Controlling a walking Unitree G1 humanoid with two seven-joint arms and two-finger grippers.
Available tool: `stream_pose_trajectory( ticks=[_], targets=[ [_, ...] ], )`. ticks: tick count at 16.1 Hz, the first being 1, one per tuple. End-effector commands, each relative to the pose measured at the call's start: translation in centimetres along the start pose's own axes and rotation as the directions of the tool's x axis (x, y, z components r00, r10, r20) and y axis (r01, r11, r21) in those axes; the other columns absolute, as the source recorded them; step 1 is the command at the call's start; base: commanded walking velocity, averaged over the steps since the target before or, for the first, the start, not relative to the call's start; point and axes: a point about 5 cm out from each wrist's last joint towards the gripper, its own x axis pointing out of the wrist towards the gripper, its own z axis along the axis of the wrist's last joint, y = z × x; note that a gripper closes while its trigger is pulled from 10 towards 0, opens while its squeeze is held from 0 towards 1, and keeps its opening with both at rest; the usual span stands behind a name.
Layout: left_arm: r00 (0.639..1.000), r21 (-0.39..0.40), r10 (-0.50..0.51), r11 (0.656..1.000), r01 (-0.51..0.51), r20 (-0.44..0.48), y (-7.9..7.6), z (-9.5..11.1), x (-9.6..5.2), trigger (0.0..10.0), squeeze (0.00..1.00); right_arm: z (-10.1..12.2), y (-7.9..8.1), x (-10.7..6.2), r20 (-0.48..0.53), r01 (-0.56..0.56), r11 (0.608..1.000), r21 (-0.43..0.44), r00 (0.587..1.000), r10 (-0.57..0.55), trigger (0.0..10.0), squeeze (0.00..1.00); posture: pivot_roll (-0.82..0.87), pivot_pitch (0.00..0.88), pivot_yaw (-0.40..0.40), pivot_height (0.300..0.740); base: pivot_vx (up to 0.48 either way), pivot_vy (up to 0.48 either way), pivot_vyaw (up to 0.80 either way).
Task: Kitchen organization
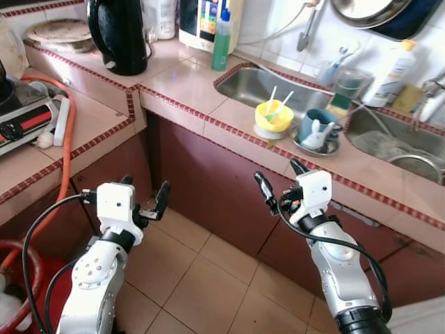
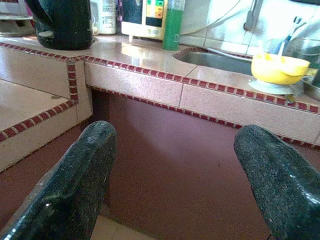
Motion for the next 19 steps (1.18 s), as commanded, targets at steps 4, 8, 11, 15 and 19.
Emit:
stream_pose_trajectory(
  ticks=[4, 8, 11, 15, 19],
  targets=[
    [1.0, -0.013, -0.02, 1.0, 0.02, 0.011, -0.51, 0.38, 0.31, 10.0, 0.0, 0.3, -0.31, -0.06, -0.006, 0.007, 1.0, -0.005, 1.0, -0.007, 10.0, 0.0, 0.05, 0.0, -0.121, 0.74, 0.342, 0.0, -0.31],
    [1.0, -0.015, -0.019, 1.0, 0.019, 0.012, -0.52, 0.37, 0.36, 10.0, 0.0, 0.4, -0.4, -0.01, -0.008, 0.003, 1.0, -0.007, 1.0, -0.003, 10.0, 0.0, 0.05, 0.0, -0.124, 0.74, 0.342, 0.0, -0.61],
    [1.0, -0.015, -0.018, 1.0, 0.019, 0.014, -0.52, 0.4, 0.43, 10.0, 0.0, 0.5, -0.36, 0.09, -0.006, 0.0, 1.0, -0.012, 1.0, 0.0, 10.0, 0.0, 0.06, 0.0, -0.125, 0.74, 0.344, 0.0, -0.59],
    [1.0, -0.016, -0.018, 1.0, 0.019, 0.02, -0.37, 0.55, 0.56, 10.0, 0.0, 0.58, -0.28, 0.28, -0.007, -0.005, 1.0, -0.016, 1.0, 0.005, 10.0, 0.0, 0.06, 0.0, -0.124, 0.74, 0.344, 0.0, -0.57],
    [1.0, -0.015, -0.018, 1.0, 0.018, 0.024, -0.32, 0.62, 0.69, 10.0, 0.0, 0.56, -0.29, 0.45, -0.005, -0.004, 1.0, -0.015, 1.0, 0.004, 10.0, 0.0, 0.06, 0.0, -0.122, 0.74, 0.344, 0.0, -0.56]
  ],
)
